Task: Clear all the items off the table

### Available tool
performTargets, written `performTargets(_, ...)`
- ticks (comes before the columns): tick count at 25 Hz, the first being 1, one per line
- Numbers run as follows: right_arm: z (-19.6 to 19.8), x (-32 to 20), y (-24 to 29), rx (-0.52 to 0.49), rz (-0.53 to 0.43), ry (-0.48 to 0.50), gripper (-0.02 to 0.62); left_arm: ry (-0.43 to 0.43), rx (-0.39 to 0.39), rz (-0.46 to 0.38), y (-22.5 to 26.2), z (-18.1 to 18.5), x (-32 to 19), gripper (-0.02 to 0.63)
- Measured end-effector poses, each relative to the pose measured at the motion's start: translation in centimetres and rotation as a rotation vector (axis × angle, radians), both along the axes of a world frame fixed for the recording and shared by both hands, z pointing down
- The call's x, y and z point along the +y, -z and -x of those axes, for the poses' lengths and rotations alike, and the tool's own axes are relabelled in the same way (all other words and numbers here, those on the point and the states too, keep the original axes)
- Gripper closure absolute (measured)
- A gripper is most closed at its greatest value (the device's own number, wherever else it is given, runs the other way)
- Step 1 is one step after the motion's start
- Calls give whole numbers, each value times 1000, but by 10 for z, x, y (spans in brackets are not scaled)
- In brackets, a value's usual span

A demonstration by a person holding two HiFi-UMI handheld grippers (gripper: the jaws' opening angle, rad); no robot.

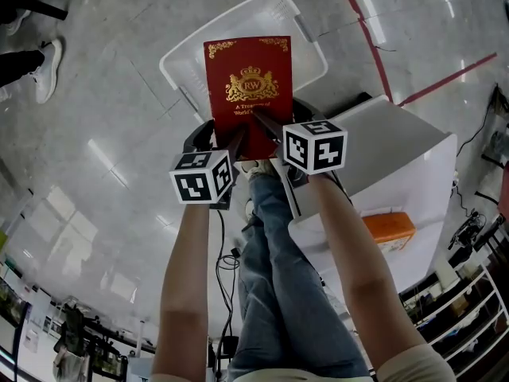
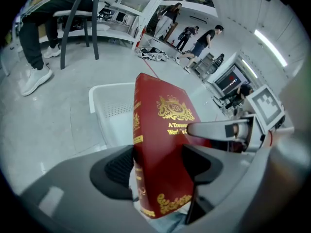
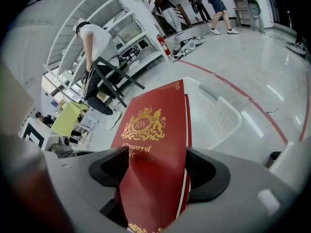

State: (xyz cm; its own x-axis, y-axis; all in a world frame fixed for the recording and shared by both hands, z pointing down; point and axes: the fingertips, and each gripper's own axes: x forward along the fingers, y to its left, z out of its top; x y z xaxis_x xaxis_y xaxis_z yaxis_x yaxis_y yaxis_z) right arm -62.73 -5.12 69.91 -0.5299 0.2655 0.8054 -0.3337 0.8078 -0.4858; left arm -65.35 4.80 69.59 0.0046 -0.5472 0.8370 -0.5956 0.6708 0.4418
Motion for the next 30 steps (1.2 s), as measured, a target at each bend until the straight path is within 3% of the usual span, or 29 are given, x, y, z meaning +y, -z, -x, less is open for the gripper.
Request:
performTargets(4, 4, 4, 1, -16, -1, 20, 257, -10, -27, 33, -6, -1, 7, 323)
performTargets(9, 10, 6, 3, -21, -17, 38, 247, 98, -61, 10, 2, 20, 7, 356)
performTargets(12, 6, 4, 3, -14, -16, 33, 285, 88, -63, 8, 6, 22, 6, 365)
performTargets(21, 3, 5, 16, -16, -43, 45, 285, 93, -68, -9, 24, 14, 8, 375)
performTargets(26, 0, 7, 29, -23, -49, 44, 295, 97, -84, -15, 38, 9, 7, 403)
performTargets(30, -1, 5, 41, -35, -71, 31, 339, 110, -96, -22, 49, 8, 6, 444)
